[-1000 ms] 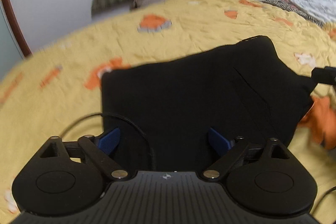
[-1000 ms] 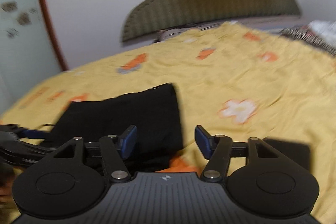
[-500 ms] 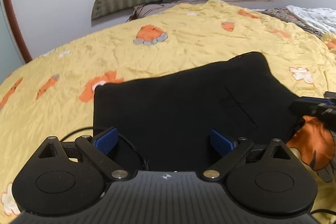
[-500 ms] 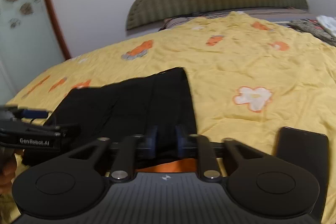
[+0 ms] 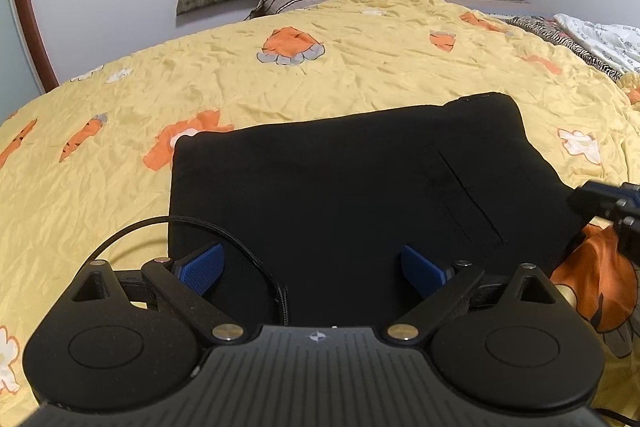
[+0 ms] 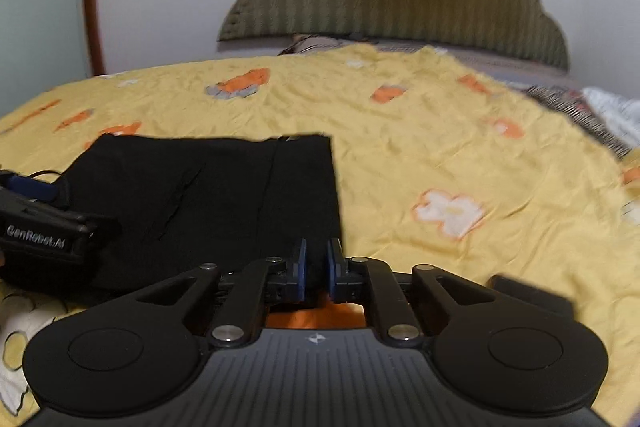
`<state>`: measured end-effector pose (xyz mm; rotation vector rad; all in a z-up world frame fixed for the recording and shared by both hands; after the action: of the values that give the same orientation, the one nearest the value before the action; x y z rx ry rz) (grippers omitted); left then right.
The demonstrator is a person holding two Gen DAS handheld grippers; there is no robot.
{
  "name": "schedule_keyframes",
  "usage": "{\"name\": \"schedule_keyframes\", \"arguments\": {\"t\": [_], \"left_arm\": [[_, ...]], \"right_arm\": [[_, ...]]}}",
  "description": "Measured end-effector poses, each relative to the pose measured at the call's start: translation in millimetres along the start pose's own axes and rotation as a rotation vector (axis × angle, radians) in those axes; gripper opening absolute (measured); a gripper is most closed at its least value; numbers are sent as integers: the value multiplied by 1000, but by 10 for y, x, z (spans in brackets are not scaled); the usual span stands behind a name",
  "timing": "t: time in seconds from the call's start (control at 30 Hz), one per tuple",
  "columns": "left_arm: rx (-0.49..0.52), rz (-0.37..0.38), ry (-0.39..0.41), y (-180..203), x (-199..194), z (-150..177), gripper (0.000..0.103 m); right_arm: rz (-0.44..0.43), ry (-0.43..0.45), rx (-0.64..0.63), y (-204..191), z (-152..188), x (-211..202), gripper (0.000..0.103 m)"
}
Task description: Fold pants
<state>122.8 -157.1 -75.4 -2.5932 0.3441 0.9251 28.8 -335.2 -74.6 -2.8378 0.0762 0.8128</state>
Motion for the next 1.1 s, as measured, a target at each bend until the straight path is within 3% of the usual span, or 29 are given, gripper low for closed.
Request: {"name": "schedule_keyframes", "arguments": {"t": [0.13,0.2,0.3,0.47,0.63,0.8,0.87,1.0,1.1], "left_arm": [[-8,-1,-3,-3,7,5,99],[-16,-3,-5,-7,9,10,100],[-16,-6,-6,-8,16,9,101],[-26,-6,-1,-14,17,35,103],[-50,-6,21,-89,-35,-30,101],[-122,-59,23,-315,122,-311,101],[-149,-52,0,-385,247,-413,101],[-160,-102,-119,-446,611,-434,99],[-233,-70,-135,-494,665,-371,100]], "right_arm": [[-44,74,-1,-88,-145,-38,10],[-64,57,-29,-164,-159,69,10],[-66,-36,-29,-140,-34,296,9],[-77,-50,-19,-87,-25,191,10],[-144,-7,76,-35,-255,210,11],[-142,-26,-7,-101,-570,622,11],[-138,-59,-15,-90,-629,834,10],[-66,-84,4,66,-653,1101,11],[-64,-66,24,117,-616,1108,11]]}}
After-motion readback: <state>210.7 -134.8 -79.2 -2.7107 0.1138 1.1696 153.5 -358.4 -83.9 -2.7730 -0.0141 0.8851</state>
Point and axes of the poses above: each gripper's, at about its wrist camera, not at the fingertips, and x roughly the way its jaws point, y to its right, z to its underside, the point moved 6 cm from there along x, roughly the way its jaws point, and after that the axes turned 12 degrees about -z, right-handed, at the moved point
